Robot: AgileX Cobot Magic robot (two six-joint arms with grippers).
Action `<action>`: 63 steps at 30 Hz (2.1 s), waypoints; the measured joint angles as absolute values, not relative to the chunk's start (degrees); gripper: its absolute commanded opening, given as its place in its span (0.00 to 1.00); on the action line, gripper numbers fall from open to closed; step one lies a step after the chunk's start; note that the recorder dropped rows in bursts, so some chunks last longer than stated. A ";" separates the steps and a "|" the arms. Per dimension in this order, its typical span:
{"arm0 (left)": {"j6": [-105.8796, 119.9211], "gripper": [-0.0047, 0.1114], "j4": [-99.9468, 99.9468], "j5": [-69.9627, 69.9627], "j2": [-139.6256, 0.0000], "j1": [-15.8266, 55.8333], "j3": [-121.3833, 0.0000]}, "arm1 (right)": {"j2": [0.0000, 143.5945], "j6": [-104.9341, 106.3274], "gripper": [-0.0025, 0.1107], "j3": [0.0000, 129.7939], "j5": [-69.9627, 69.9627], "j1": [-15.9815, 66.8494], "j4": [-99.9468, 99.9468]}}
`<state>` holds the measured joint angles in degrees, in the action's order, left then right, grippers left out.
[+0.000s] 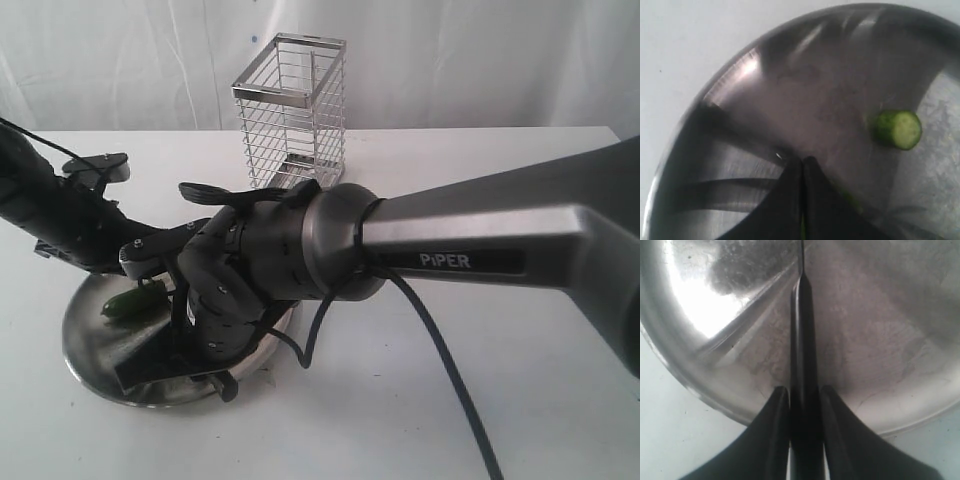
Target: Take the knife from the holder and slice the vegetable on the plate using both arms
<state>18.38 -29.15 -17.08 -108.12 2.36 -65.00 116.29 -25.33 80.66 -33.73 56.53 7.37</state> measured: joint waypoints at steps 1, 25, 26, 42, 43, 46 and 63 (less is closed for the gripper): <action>18.38 0.04 -29.26 -16.97 -108.75 2.36 -65.00 | 116.29 -25.33 0.02 80.66 -33.84 56.53 7.37; 18.38 0.04 -24.45 -18.40 -100.38 2.08 -56.81 | 116.29 -25.33 0.02 80.66 -35.24 56.53 7.37; 18.38 0.04 -24.45 -17.84 -100.38 2.08 -56.71 | 116.29 -25.33 0.02 80.66 -35.24 56.53 7.37; 18.38 0.04 -26.05 -15.83 -101.51 2.08 -56.71 | 116.29 -25.33 0.02 80.66 -35.24 56.53 7.37; 18.38 0.04 -26.05 -15.83 -101.51 2.08 -56.71 | 116.29 -25.33 0.02 80.66 -35.36 56.53 7.37; 18.38 0.04 -26.29 -15.83 -101.51 2.08 -56.71 | 116.29 -25.33 0.02 80.66 -36.51 56.53 7.25; 18.38 0.04 -26.52 -15.83 -101.61 2.08 -56.71 | 115.10 -20.48 0.02 80.97 -42.55 56.53 2.69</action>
